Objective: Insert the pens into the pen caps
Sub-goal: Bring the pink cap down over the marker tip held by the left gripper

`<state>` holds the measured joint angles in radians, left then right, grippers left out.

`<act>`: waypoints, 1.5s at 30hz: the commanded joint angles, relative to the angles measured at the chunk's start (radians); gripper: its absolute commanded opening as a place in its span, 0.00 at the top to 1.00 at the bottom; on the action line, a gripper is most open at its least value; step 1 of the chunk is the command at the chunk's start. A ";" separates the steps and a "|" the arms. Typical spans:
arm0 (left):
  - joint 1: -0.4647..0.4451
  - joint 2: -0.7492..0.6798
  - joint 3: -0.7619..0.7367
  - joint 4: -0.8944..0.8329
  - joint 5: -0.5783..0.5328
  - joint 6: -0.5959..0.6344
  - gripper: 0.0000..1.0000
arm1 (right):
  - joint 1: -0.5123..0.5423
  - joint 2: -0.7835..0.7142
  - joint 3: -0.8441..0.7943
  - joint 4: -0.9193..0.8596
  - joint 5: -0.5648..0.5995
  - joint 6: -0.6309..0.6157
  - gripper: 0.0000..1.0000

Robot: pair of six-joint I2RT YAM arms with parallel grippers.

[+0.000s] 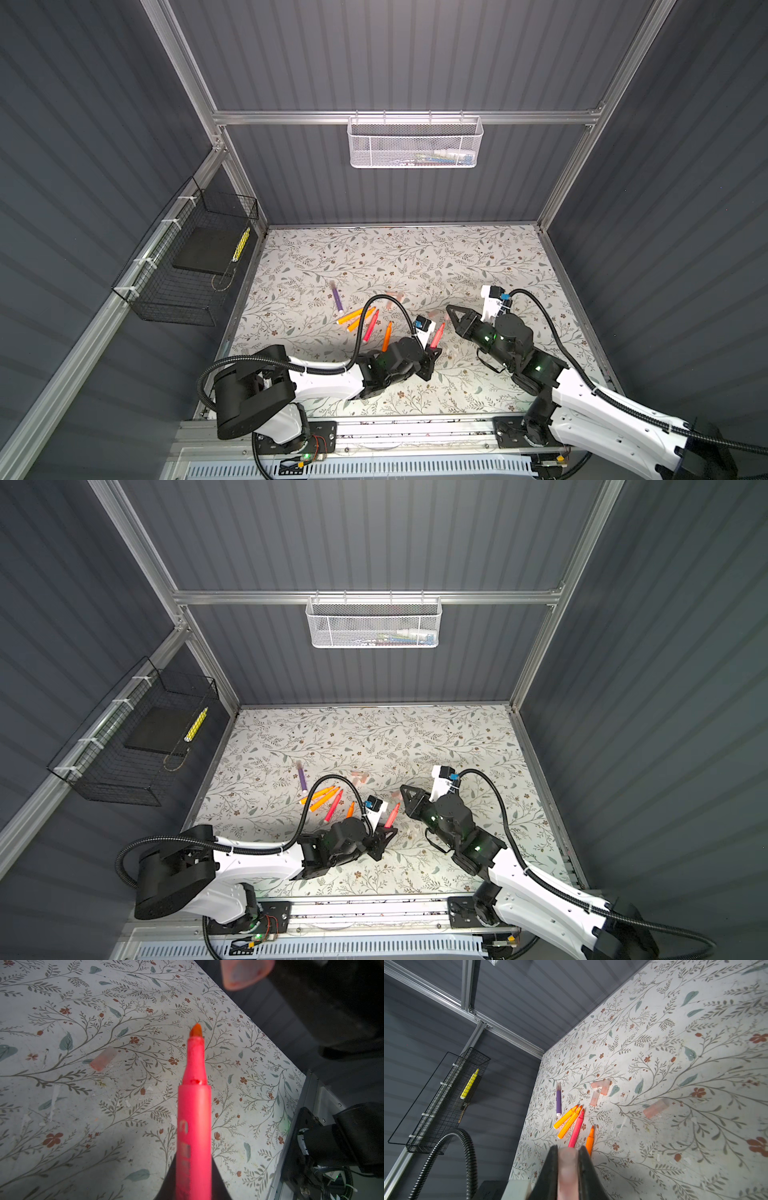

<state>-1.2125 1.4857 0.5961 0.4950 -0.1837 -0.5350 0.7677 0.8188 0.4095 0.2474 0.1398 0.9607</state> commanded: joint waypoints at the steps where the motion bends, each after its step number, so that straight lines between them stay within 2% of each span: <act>1: -0.009 -0.016 0.030 0.018 -0.002 0.000 1.00 | 0.008 0.003 -0.015 0.033 0.023 0.003 1.00; 19: -0.007 -0.043 0.011 0.048 0.006 0.001 1.00 | 0.015 0.037 -0.029 0.067 0.057 -0.003 1.00; 29: -0.007 -0.061 -0.010 0.060 0.006 -0.002 1.00 | 0.015 0.008 -0.031 0.044 0.104 -0.016 1.00; 36: -0.007 -0.063 -0.013 0.068 -0.005 0.004 1.00 | 0.030 0.010 -0.038 0.080 0.055 -0.006 1.00; 45: -0.007 -0.060 -0.011 0.078 -0.015 0.005 1.00 | 0.058 0.038 -0.037 0.110 0.057 0.004 1.00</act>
<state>-1.2125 1.4368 0.5880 0.5411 -0.1829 -0.5350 0.8185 0.8536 0.3866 0.3313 0.2043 0.9615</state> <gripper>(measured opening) 0.175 0.159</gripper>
